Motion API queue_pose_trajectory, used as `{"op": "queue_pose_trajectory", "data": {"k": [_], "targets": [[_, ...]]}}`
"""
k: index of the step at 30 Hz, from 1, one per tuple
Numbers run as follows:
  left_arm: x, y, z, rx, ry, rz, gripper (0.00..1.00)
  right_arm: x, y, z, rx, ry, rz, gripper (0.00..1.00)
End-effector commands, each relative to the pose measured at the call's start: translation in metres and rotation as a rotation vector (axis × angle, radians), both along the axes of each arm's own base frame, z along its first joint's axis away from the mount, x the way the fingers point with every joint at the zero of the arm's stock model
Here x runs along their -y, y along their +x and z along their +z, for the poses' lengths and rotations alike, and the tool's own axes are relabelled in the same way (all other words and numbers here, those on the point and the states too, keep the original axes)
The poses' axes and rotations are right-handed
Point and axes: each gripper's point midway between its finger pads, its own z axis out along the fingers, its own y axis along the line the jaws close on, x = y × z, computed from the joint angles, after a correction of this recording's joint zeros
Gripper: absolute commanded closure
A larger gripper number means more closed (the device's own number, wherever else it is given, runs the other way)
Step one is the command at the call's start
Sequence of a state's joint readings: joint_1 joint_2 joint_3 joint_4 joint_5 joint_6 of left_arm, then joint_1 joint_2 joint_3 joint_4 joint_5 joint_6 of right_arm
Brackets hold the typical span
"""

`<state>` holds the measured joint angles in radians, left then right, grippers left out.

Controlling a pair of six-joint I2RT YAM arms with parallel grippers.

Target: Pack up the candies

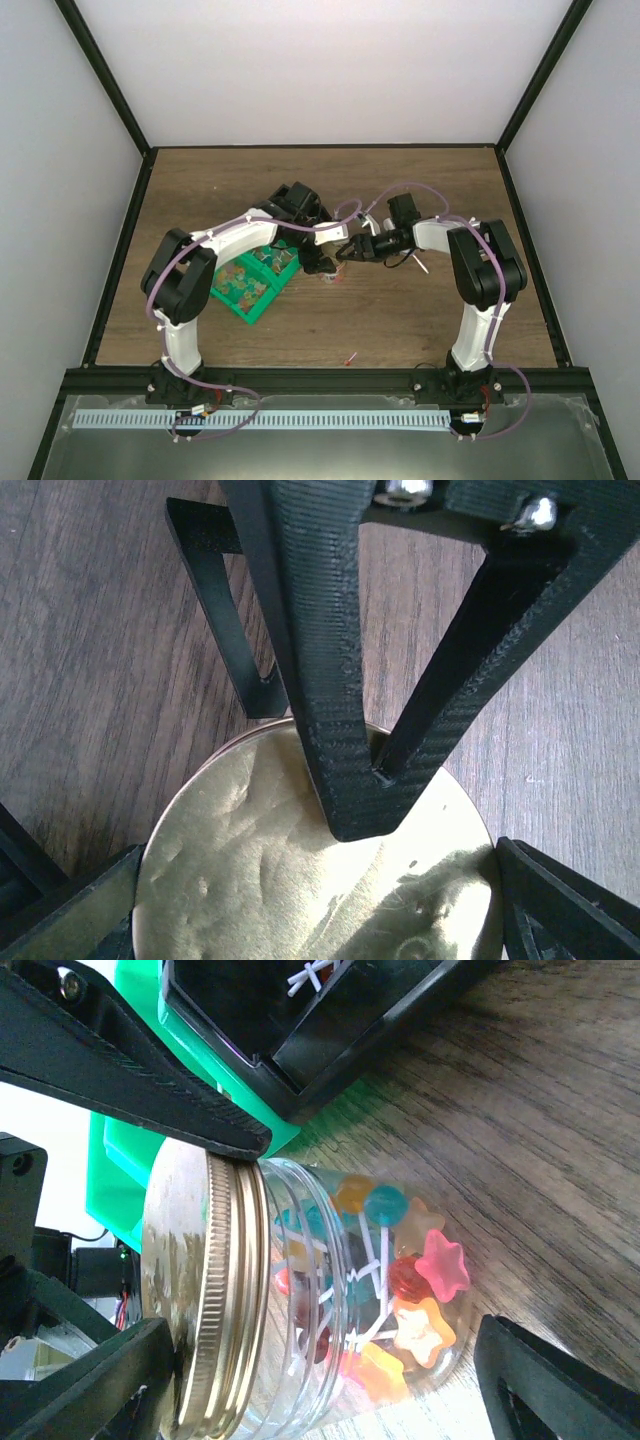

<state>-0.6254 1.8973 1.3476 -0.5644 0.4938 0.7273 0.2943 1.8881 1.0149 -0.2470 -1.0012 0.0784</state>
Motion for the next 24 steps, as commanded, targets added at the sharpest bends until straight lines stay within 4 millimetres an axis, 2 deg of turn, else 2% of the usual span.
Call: {"op": "queue_pose_trajectory", "data": {"k": [1,7,19,24], "targets": [[0.004,-0.006,0.012,-0.014,-0.008,-0.022,0.15,-0.004,0.006,0.009,0.039,0.001,0.013,0.15],[0.000,-0.010,0.021,-0.006,-0.012,-0.018,0.15,-0.004,0.006,0.014,0.044,0.009,0.012,0.14],[0.008,-0.010,0.004,-0.022,0.005,-0.018,0.15,-0.007,0.005,0.008,0.043,-0.009,0.020,0.12],[0.005,-0.011,-0.007,-0.022,0.033,-0.015,0.15,-0.005,0.005,0.002,0.043,-0.028,0.021,0.13]]}}
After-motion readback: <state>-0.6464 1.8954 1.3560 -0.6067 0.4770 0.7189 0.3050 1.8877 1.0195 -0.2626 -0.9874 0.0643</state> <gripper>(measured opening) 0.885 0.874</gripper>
